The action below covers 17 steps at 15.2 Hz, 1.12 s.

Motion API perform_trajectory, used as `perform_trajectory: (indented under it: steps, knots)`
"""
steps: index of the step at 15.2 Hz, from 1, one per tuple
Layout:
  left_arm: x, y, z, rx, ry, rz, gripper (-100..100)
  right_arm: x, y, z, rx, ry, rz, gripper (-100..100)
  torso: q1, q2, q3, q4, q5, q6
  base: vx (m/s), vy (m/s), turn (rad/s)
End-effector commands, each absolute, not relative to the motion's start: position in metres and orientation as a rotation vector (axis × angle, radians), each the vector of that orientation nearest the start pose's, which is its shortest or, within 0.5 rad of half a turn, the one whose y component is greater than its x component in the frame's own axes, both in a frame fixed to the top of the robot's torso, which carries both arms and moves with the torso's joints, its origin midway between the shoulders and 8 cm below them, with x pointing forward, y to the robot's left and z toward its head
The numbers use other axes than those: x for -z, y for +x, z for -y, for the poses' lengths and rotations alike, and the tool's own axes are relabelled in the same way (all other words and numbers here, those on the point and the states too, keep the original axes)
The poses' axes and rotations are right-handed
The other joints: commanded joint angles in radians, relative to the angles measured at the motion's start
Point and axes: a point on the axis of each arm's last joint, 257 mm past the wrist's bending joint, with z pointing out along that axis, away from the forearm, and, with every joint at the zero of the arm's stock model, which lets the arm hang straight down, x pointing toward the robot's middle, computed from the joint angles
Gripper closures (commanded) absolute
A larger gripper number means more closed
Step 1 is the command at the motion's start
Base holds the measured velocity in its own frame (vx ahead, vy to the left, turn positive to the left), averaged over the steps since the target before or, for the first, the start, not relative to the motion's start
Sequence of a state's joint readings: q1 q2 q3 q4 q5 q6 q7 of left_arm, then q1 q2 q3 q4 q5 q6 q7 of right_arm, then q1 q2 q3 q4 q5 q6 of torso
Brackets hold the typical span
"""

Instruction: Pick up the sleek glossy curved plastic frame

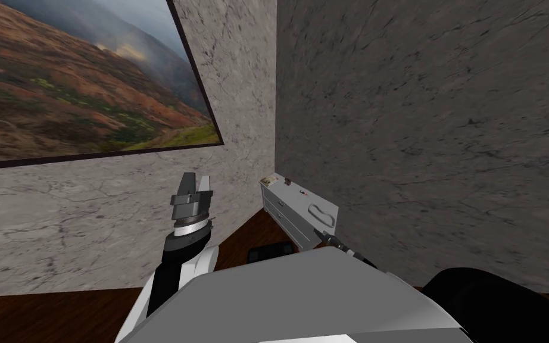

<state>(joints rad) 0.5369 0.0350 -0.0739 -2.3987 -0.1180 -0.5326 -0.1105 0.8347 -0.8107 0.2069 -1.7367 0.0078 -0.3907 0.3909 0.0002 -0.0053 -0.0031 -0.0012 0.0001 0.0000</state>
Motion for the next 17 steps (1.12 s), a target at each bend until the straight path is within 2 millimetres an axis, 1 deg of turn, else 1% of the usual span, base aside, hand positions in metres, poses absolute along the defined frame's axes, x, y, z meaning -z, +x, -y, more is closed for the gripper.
perform_trajectory:
  steps: [1,2,3,5,6,8,9,10,11,12,13,14,15,16,17]
  knots:
    - [-0.068,0.315,-0.235,1.212,-0.435,-0.643,0,0.4,0.181,0.367,-0.508,0.348,-2.174,-100,0.0,0.0,0.0,0.0,0.0,0.0,0.065,0.007,0.194]
    - [-0.068,0.315,-0.235,1.212,-0.435,-0.643,0,0.399,0.18,0.37,-0.502,0.33,-2.184,-100,0.0,0.0,0.0,0.0,0.0,0.0,0.065,0.004,0.191]
    - [-0.068,0.315,-0.235,1.212,-0.435,-0.643,0,0.416,0.153,0.383,-0.447,0.296,-2.26,-100,0.0,0.0,0.0,0.0,0.0,0.0,0.072,0.002,0.239]
    - [-0.068,0.315,-0.235,1.212,-0.435,-0.643,0,0.415,0.152,0.389,-0.434,0.271,-2.276,-100,0.0,-0.001,0.0,0.0,0.0,0.0,0.063,-0.001,0.132]
    - [-0.068,0.315,-0.235,1.212,-0.435,-0.643,0,0.429,0.122,0.407,-0.373,0.223,-2.358,-100,0.0,0.0,0.0,0.0,0.0,0.0,0.059,0.009,0.172]
    - [-0.068,0.315,-0.235,1.212,-0.435,-0.643,0,0.428,0.123,0.41,-0.368,0.207,-2.365,-100,0.001,0.0,0.0,0.0,0.0,0.0,0.054,0.0,0.117]
    - [-0.068,0.315,-0.235,1.212,-0.435,-0.643,0,0.436,0.095,0.428,-0.309,0.137,-2.445,-100,0.001,0.001,0.0,0.0,0.0,0.0,0.053,0.01,0.186]
    - [-0.068,0.315,-0.235,1.212,-0.435,-0.643,0,0.437,0.094,0.431,-0.302,0.139,-2.45,-100,0.001,0.0,0.0,0.0,0.0,-0.001,0.063,0.012,0.208]
    - [-0.068,0.315,-0.235,1.212,-0.435,-0.643,0,0.444,0.066,0.447,-0.248,0.077,-2.522,-100,0.001,0.0,0.0,0.0,0.0,0.0,0.082,0.006,0.268]
    - [-0.068,0.315,-0.235,1.212,-0.435,-0.643,0,0.444,0.065,0.452,-0.239,0.068,-2.529,-100,0.001,-0.001,0.0,0.0,0.0,-0.001,0.084,-0.006,0.196]
    - [-0.068,0.315,-0.235,1.212,-0.435,-0.643,0,0.45,0.038,0.468,-0.187,0.013,-2.595,-100,0.001,-0.001,-0.001,0.0,0.001,0.0,0.082,-0.008,0.209]
    - [-0.068,0.315,-0.235,1.212,-0.435,-0.643,0,0.448,0.038,0.473,-0.178,-0.007,-2.603,-100,0.0,-0.002,-0.001,0.0,0.0,-0.001,0.079,-0.011,0.177]
    - [-0.068,0.315,-0.235,1.212,-0.435,-0.643,0,0.45,0.011,0.492,-0.123,-0.075,-2.669,-100,0.0,-0.002,-0.001,0.0,0.0,0.0,0.092,-0.004,0.209]
    - [-0.068,0.315,-0.235,1.212,-0.435,-0.643,0,0.449,0.012,0.494,-0.12,-0.084,-2.671,-100,0.0,-0.002,-0.001,0.0,0.0,-0.001,0.094,0.003,0.197]
    - [-0.068,0.315,-0.235,1.212,-0.435,-0.643,0,0.449,-0.013,0.513,-0.067,-0.157,-2.733,-100,0.001,-0.003,-0.001,0.0,0.0,-0.001,0.09,0.003,0.267]
